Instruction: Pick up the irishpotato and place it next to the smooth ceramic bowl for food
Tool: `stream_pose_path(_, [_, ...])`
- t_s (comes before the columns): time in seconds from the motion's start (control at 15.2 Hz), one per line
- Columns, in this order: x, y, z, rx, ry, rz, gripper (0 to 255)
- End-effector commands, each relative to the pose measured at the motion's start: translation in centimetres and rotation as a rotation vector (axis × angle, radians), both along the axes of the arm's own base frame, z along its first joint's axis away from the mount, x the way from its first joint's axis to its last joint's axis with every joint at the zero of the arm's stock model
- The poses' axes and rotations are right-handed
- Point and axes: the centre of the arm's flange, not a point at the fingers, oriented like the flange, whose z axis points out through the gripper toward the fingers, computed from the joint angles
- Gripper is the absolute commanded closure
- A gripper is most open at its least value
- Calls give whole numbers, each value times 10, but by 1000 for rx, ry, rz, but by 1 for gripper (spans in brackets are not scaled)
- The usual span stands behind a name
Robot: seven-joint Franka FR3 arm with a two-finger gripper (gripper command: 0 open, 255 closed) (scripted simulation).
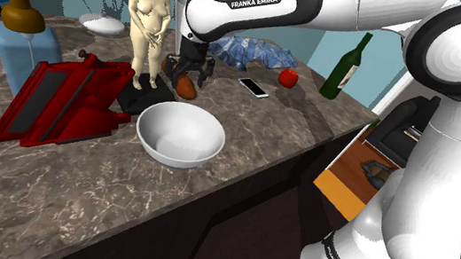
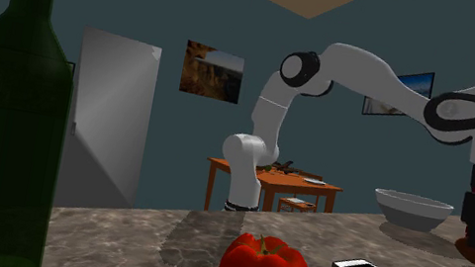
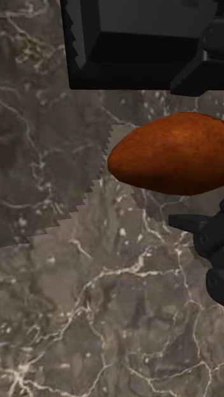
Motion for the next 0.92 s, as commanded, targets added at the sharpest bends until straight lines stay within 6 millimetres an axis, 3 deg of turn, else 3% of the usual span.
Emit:
stream_pose_path(0.0, [0,0,0,0,0,0,0])
stream_pose_path(0.2, [0,0,0,0,0,0,0])
stream_pose_path(0.46, [-3,3,50,0,0,0,0])
stream_pose_path(0.86, [-3,3,50,0,0,0,0])
